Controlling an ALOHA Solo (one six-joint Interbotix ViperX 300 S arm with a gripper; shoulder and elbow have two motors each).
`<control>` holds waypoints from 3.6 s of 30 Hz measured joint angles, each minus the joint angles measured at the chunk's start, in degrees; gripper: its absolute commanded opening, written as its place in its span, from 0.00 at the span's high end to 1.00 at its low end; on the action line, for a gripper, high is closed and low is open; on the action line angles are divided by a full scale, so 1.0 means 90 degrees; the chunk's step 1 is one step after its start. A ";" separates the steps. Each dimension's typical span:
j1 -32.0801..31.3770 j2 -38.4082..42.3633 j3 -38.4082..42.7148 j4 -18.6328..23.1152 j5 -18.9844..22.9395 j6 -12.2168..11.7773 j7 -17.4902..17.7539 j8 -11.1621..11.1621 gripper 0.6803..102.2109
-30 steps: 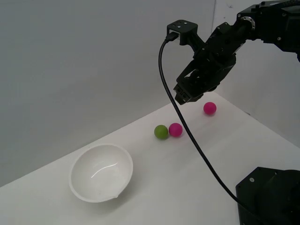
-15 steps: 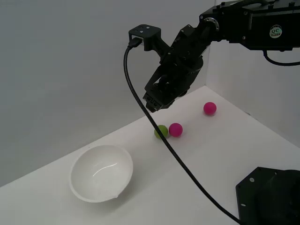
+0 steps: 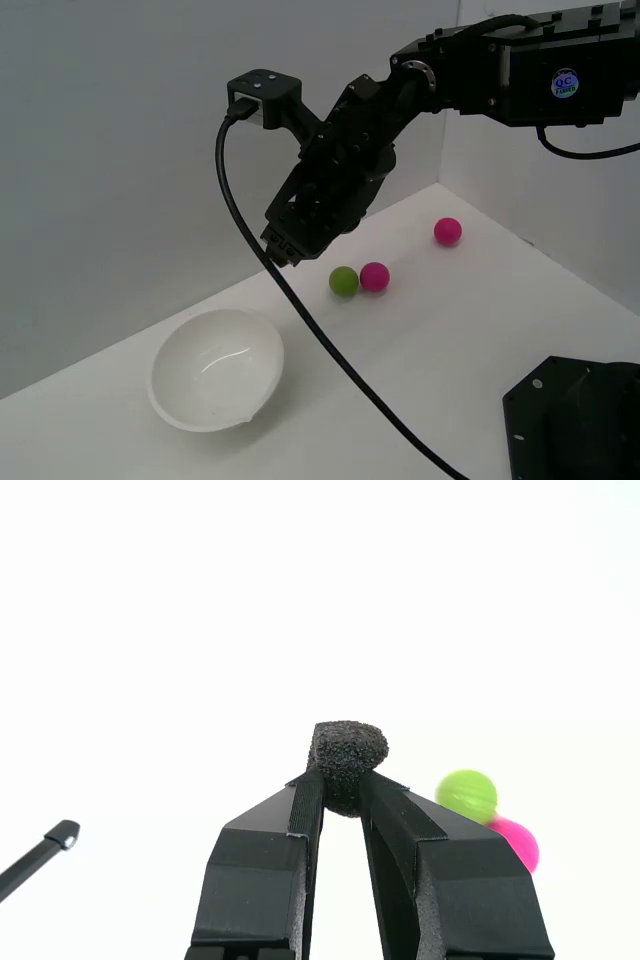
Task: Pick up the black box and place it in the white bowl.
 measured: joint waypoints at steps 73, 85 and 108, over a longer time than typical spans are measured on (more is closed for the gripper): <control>-0.1338 -0.1279 -0.1279 -0.0430 -0.0439 -0.0781 -0.0811 0.0000 0.02; -0.1182 -0.0889 -0.0879 -0.0205 -0.0195 -0.0781 -0.0820 0.0000 0.54; 0.0752 0.1523 0.1543 0.1650 0.1660 -0.0791 -0.0830 0.0371 0.98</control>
